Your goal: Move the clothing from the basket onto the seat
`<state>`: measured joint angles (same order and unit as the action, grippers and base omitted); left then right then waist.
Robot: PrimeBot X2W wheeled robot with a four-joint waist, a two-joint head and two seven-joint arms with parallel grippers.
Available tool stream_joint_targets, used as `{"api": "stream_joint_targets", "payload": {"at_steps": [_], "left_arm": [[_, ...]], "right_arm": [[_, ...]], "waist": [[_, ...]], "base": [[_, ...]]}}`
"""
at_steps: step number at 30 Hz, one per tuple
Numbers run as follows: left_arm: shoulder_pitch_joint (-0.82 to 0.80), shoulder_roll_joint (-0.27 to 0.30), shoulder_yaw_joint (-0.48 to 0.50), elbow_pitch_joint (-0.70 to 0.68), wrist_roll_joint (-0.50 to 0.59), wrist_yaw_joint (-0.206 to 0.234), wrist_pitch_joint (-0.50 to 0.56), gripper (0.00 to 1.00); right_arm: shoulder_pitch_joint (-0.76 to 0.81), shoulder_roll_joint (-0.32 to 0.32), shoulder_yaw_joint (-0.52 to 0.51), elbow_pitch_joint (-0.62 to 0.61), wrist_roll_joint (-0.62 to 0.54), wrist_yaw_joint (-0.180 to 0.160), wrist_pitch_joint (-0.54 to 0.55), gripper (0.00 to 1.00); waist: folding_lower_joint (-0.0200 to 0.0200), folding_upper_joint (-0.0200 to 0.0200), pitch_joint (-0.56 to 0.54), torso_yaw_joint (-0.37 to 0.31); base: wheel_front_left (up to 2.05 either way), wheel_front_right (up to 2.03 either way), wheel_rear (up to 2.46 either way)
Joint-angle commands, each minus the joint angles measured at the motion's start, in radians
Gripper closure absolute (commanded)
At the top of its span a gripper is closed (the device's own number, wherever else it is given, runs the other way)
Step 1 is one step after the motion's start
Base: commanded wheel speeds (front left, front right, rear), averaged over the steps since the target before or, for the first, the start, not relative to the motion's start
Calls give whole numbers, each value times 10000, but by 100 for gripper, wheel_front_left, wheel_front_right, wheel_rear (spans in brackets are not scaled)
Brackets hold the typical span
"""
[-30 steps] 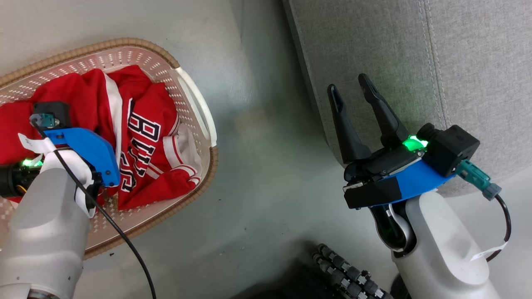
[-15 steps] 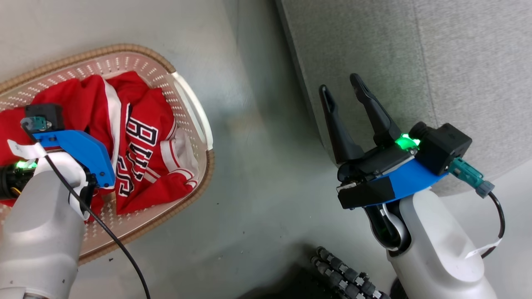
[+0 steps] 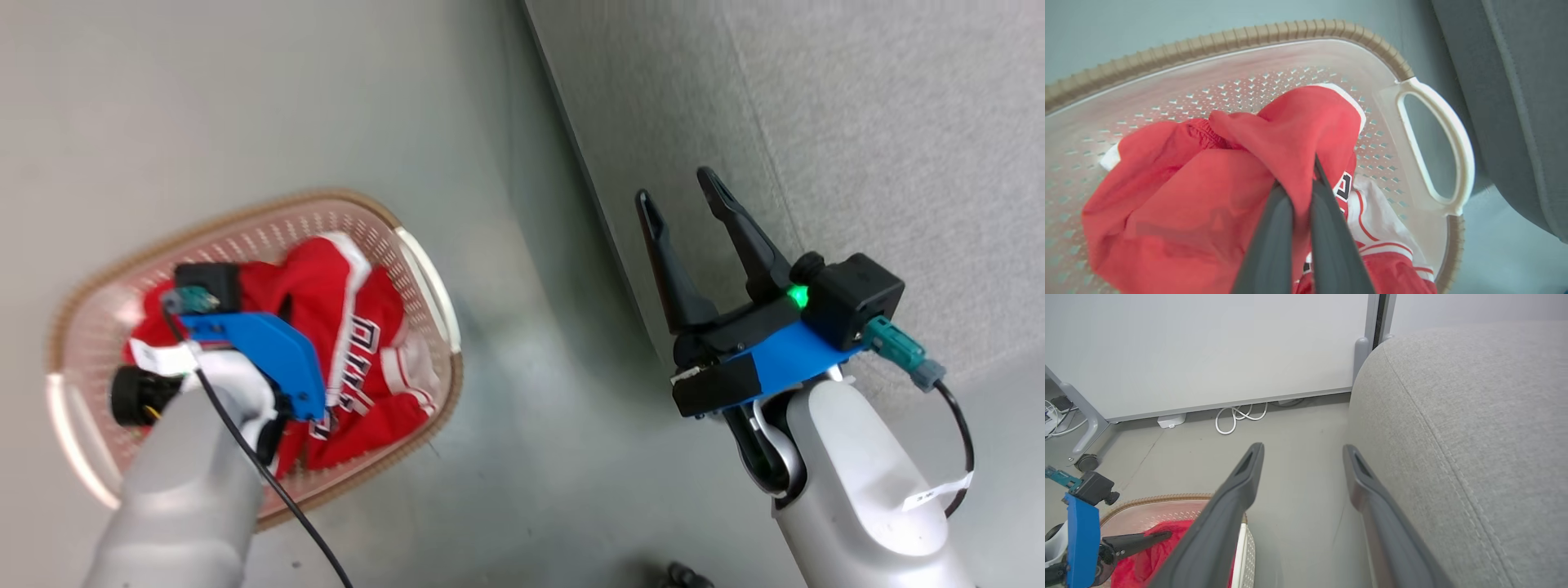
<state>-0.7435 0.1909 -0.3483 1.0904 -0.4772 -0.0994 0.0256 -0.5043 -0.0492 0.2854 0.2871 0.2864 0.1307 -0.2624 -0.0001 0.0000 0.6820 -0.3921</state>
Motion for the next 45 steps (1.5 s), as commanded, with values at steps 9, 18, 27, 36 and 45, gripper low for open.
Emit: {"api": "stream_joint_targets", "payload": {"at_steps": [9,18,27,36,45], "left_arm": [[860,-1120,-906,-583,-1020,-336,-358,100],[1255,-1176,-2879,-2468,-2398,-321,-577,100],[334,-1049,-4279,-3487,-2634,-323,-1164,100],[-428,-1114,-4594,-3710,-2611,-324,-1791,100],[-493,-1172,-4721,-3593,-2738,-324,-1882,100]], "right_arm": [[1076,-24,-528,950,-803,1,-37,0],[1992,-23,-758,1586,-1298,1,-35,0],[2613,-24,-945,1606,-1467,1,153,0],[3110,-24,-978,1319,-1634,1,427,0],[3198,-21,-798,936,-1492,1,537,0]], "waist": [[1,0,-3372,1439],[1,0,-5293,2278],[1,0,-6241,2787],[1,0,-6743,2984],[1,0,-6731,2984]], "base": [[0,0,0],[0,0,0],[0,0,0],[0,0,0],[0,0,0]]}}
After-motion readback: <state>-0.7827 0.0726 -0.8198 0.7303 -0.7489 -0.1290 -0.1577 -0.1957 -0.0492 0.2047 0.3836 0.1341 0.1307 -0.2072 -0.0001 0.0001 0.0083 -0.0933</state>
